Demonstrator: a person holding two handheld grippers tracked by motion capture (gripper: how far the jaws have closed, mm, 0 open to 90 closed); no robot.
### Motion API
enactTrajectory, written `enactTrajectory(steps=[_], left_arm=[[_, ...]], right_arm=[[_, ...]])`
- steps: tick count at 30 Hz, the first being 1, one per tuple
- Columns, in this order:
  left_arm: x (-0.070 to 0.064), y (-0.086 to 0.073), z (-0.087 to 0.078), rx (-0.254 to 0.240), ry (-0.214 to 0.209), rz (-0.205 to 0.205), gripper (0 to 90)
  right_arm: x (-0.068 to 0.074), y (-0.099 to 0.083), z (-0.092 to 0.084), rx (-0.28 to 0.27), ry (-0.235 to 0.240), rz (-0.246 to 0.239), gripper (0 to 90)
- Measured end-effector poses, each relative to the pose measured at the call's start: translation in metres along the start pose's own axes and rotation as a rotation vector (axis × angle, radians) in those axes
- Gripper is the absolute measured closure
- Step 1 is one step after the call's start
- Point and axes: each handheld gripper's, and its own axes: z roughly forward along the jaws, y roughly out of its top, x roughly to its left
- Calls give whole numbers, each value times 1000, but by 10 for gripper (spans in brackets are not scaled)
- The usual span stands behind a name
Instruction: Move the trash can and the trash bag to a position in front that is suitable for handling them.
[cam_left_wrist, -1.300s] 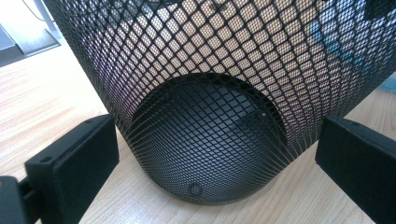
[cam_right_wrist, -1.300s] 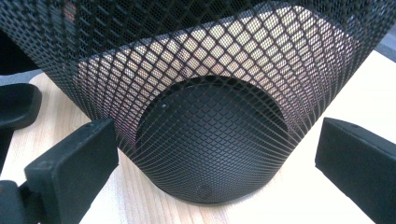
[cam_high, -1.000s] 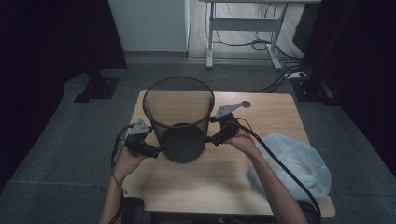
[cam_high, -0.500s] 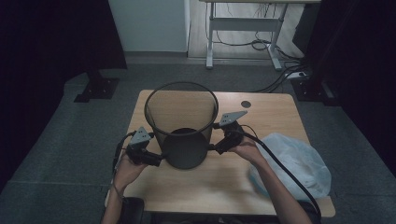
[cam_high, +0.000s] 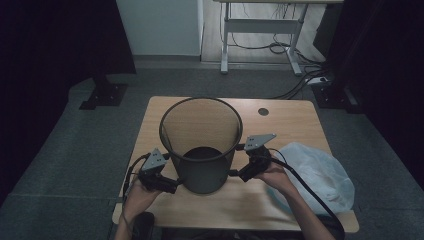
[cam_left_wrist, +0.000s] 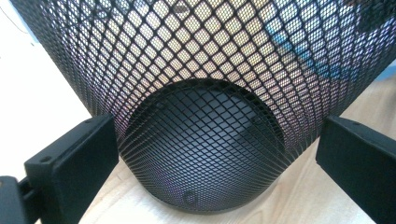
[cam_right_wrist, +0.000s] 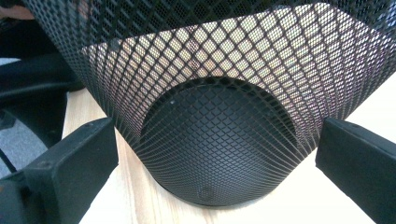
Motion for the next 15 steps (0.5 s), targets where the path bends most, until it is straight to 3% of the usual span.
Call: enactTrajectory(steps=[2,3,6,7,8,9,10,13,15], left_arm=[[-1,0,-2,0,5,-22,0],[-1,-1,-6,-7,30,-26,0],[9,-5,-17,-7,84,-45,0],[18,-8,-23,-9,107,-68,0],[18,-8,-23,-9,107,-68,0],[33,-11,-29,-7,163,-105,0],[33,-11,-29,-7,163,-105,0],[56,-12,-30,-14,242,-186,0],[72,-10,-23,-5,308,-238,0]], right_arm=[[2,-1,-3,-2,-7,6,16],[2,-2,-4,-7,-14,15,4],[-4,-5,-13,18,-121,4,0],[-7,-6,-15,28,-143,9,0],[-7,-6,-15,28,-143,9,0],[-13,-8,-19,36,-178,24,0],[-13,-8,-19,36,-178,24,0],[-34,-8,-23,6,-273,74,0],[-49,-9,-22,-20,-337,143,0]])
